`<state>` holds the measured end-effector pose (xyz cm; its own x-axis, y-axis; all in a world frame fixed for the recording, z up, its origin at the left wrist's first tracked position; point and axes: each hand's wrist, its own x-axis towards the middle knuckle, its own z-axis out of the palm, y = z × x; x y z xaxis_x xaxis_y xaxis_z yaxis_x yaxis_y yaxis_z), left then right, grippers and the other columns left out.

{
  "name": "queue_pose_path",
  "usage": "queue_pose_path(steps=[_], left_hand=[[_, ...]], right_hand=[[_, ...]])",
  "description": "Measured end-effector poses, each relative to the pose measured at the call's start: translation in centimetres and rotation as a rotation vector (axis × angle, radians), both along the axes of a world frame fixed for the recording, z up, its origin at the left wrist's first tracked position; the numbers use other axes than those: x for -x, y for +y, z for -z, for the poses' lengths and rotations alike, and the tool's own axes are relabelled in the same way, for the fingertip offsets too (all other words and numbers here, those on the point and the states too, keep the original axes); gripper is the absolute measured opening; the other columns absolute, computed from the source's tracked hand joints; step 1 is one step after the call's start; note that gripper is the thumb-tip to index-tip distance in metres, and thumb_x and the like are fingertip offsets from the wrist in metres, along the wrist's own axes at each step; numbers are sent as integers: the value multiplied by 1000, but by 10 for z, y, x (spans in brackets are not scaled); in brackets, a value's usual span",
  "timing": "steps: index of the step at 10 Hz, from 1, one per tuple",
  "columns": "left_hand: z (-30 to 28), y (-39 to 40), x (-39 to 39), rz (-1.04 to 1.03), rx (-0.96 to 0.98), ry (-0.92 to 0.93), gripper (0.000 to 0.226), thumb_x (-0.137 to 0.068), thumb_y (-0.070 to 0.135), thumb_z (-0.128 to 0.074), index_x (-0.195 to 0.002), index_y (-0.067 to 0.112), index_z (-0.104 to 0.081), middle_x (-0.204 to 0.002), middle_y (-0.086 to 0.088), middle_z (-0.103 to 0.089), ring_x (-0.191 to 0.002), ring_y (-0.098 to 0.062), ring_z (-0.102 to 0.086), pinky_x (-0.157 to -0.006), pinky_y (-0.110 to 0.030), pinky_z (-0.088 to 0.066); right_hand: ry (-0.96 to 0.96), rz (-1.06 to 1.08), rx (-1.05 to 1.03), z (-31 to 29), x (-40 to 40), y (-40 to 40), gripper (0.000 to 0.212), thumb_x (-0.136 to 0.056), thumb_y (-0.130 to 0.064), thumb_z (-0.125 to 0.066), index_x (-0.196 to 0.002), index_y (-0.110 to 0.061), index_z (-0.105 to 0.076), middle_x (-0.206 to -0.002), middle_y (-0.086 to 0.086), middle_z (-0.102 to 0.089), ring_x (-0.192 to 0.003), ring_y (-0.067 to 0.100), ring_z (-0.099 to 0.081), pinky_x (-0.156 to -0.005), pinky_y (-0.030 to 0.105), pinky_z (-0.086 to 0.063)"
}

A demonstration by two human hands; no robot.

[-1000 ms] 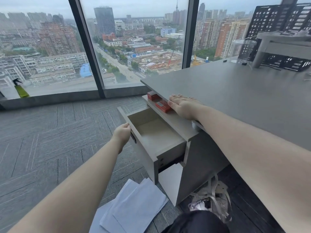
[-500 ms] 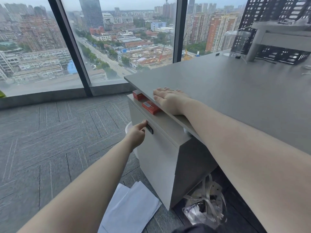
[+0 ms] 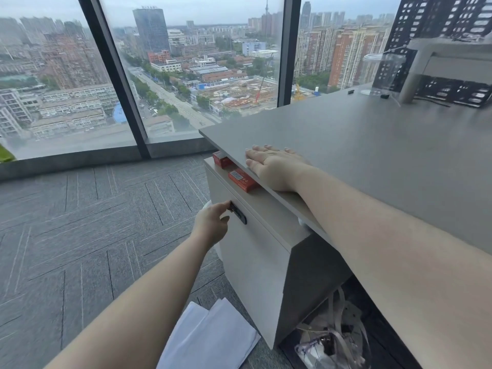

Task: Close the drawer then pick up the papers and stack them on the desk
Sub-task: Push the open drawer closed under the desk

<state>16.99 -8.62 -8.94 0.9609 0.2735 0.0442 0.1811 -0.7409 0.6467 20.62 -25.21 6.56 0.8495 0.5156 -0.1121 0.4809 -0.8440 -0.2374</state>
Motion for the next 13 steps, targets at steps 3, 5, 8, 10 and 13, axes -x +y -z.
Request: queue_pose_path(steps=[3, 5, 8, 10, 13], left_hand=[[14, -6, -15, -115, -157, -139, 27, -92, 20, -52, -98, 5, -73, -97, -19, -71, -88, -36, -64, -66, -28, -40], [12, -4, -21, -52, -217, -65, 32, -96, 21, -39, -82, 1, -61, -79, -14, -61, -77, -32, -53, -62, -32, -35], [13, -4, -20, -32, -295, -84, 21, -93, 11, -35, -90, 7, -55, -77, 0, -47, -75, -26, -44, -61, -33, -31], [14, -1, -23, -12, -334, -84, 19, -94, 14, -36, -88, 8, -54, -79, -3, -51, -73, -28, -49, -62, -34, -38], [16, 16, 3, -2, -150, 122, 47, -96, 36, -38, -137, 15, -44, -128, -7, -63, -119, -28, -57, -97, -44, -47]], right_hand=[[-2, 7, -17, 3, -2, 0, 53, -104, -43, -18, -156, -32, -17, -166, -14, -8, -153, 8, -4, -125, 40, 1], [-5, 8, -15, 2, -2, 1, 53, -104, -43, -17, -156, -33, -17, -166, -14, -9, -153, 8, -4, -125, 40, 1], [-9, 2, -12, 2, -2, 0, 53, -104, -45, -18, -156, -33, -18, -166, -15, -9, -153, 7, -5, -125, 39, 0], [-16, -2, -11, 2, -3, 2, 53, -103, -45, -18, -156, -34, -18, -165, -15, -9, -153, 7, -5, -125, 40, -1], [-22, -24, 7, 4, -6, 1, 54, -104, -44, -18, -156, -32, -17, -166, -13, -9, -153, 9, -5, -125, 42, -1]])
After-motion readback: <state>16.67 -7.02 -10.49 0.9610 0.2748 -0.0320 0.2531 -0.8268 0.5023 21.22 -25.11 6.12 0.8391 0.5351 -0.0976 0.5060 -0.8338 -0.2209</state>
